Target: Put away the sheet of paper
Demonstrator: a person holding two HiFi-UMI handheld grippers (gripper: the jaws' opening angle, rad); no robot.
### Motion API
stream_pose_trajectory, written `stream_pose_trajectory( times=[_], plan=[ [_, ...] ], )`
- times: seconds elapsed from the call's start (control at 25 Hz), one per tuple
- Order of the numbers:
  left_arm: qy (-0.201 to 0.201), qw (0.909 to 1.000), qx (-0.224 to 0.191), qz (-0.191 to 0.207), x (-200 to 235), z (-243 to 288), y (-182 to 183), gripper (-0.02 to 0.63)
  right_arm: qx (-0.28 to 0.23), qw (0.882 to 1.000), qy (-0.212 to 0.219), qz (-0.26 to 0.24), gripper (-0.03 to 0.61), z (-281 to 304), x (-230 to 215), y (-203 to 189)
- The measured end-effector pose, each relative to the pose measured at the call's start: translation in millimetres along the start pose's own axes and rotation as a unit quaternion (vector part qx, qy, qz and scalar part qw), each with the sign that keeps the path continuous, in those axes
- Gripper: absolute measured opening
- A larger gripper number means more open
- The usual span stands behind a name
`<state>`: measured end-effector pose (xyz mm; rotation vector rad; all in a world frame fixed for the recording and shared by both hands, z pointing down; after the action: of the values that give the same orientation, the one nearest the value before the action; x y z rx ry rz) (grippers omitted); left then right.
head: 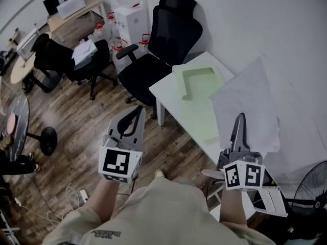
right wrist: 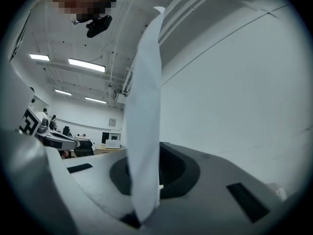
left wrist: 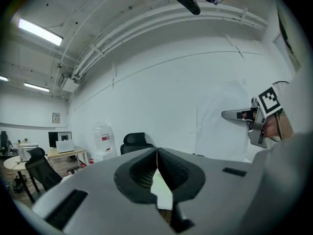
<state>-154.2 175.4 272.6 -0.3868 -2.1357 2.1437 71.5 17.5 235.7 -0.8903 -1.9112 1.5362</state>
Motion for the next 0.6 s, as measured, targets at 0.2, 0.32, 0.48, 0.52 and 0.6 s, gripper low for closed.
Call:
stream_pose_trajectory(
  times=[0.2, 0.32, 0.48, 0.52, 0.6],
  plan=[
    [-0.013, 0.9998, 0.013, -0.006, 6, 16, -14, 0.021, 0.026, 1.000, -0.011, 0.009, 0.023, 17, -4, -24],
    [-0.020, 0.9996, 0.018, -0.008, 6, 26, -19, 0.021, 0.042, 0.999, -0.021, 0.018, 0.023, 23, -11, -41],
    [-0.024, 0.9993, 0.027, -0.007, 9, 40, -26, 0.021, 0.066, 0.994, -0.039, 0.080, 0.023, 34, -25, -72],
    [-0.026, 0.9992, 0.030, -0.007, 10, 44, -29, 0.021, 0.072, 0.991, -0.044, 0.102, 0.023, 38, -29, -80],
    [-0.031, 0.9988, 0.038, -0.006, 10, 53, -35, 0.021, 0.082, 0.984, -0.055, 0.147, 0.023, 44, -37, -98]
  ],
)
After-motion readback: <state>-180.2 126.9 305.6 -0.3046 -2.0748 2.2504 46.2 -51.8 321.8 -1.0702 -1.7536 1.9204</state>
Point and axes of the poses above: the fingertips, and each gripper's own axes: z forward along the fingers, x to its left, y out of its top, the point moved 1 cm from there along -z, backward along the fingers, and after that the axes turned 6 degrees about -x, right-handed, at the moved point
